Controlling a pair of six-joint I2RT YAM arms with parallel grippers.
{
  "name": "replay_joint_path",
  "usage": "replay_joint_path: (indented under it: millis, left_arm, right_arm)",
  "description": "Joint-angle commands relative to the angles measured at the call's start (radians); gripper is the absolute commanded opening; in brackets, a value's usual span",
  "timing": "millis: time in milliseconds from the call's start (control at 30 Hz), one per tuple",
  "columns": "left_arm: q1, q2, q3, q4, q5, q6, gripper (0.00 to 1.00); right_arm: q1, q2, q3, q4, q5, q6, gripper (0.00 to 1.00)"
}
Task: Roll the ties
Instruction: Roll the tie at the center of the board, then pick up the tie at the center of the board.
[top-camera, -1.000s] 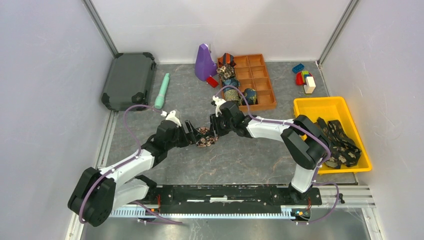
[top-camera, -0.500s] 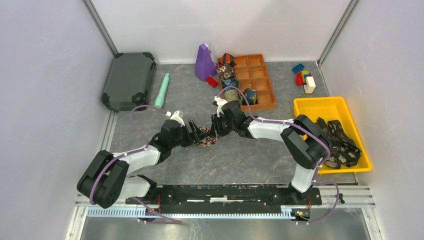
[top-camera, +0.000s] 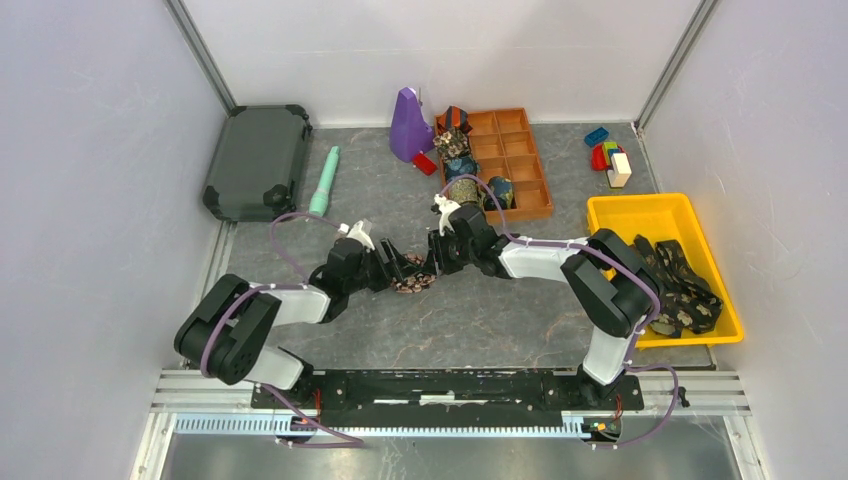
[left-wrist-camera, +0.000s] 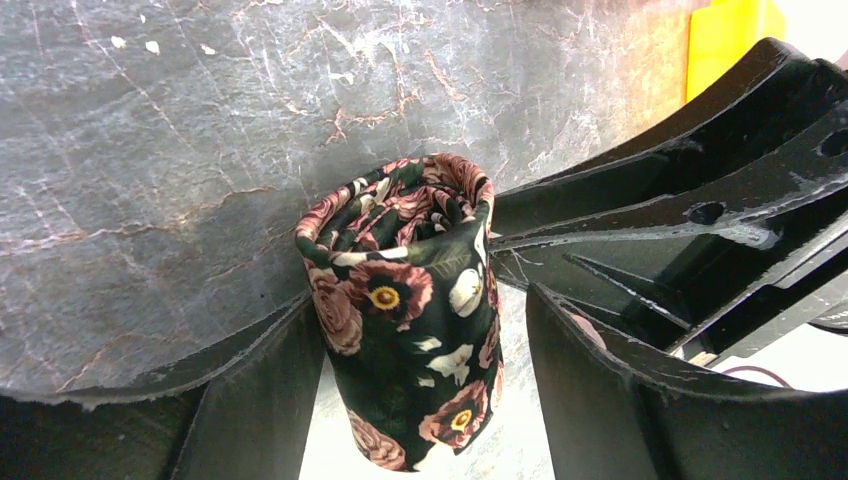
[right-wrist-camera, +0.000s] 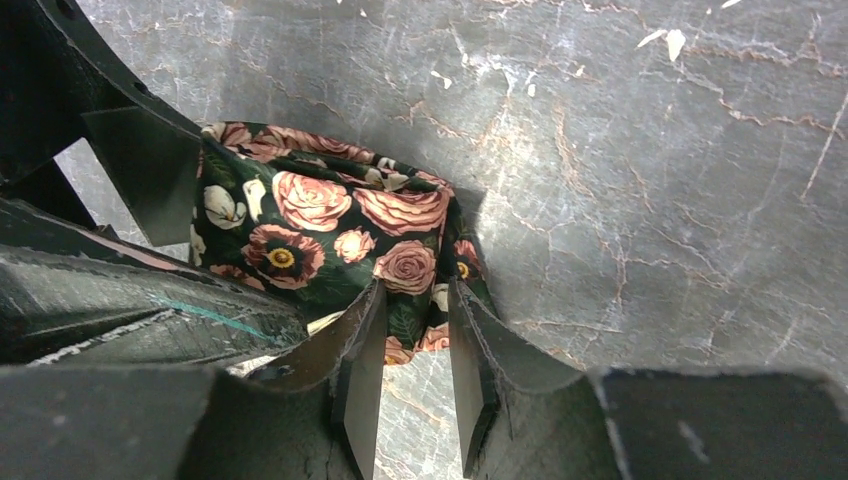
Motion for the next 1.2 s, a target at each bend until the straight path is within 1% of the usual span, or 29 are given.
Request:
replay_joint_path:
  millis: [0,333,433,633,800,900,1033,1133,1167]
  left_arm:
    - [0.003,0.035,0.003,0.074,0.016,-0.061,0.77]
    - [-0.005,0.097,-0.001,0.132,0.034,-0.093,0.7]
    - [-0.012,0.111,-0.004,0.147,0.036,-0.096,0.67]
    - [-0.032,0.132,0.002,0.149,0.025,-0.093,0.53]
    - [-0.049,0.11,0.029,0.077,-0.007,-0.069,0.44]
    - [-0.062,0.079,0.056,0.009,-0.033,-0.045,0.41]
    - [-0.081,0.042,0.088,-0.058,-0.048,-0.012,0.37]
    - [-0.085,0.016,0.095,-0.074,-0.042,0.002,0.35]
    - [-0.085,0.005,0.096,-0.075,-0.035,0.003,0.34]
  right_arm:
    - [-0.006,0.028,-0.037,-0.02,0.015,-0.01,0.34]
    - [-0.007,0.038,-0.052,-0.002,0.009,-0.005,0.33]
    - [-0.007,0.038,-0.051,0.0,0.007,-0.004,0.33]
    - [-0.007,0.03,-0.053,-0.002,0.006,-0.003,0.33]
    - [-0.024,-0.029,-0.053,-0.037,0.023,-0.021,0.34]
    - [-0.047,-0.093,-0.055,-0.071,0.046,-0.043,0.37]
    - [-0.087,-0.196,-0.08,-0.093,0.062,-0.071,0.45]
    - [-0.134,-0.272,-0.13,-0.061,-0.001,-0.075,0.53]
    - [-0.151,-0.3,-0.153,-0.038,-0.038,-0.074,0.6]
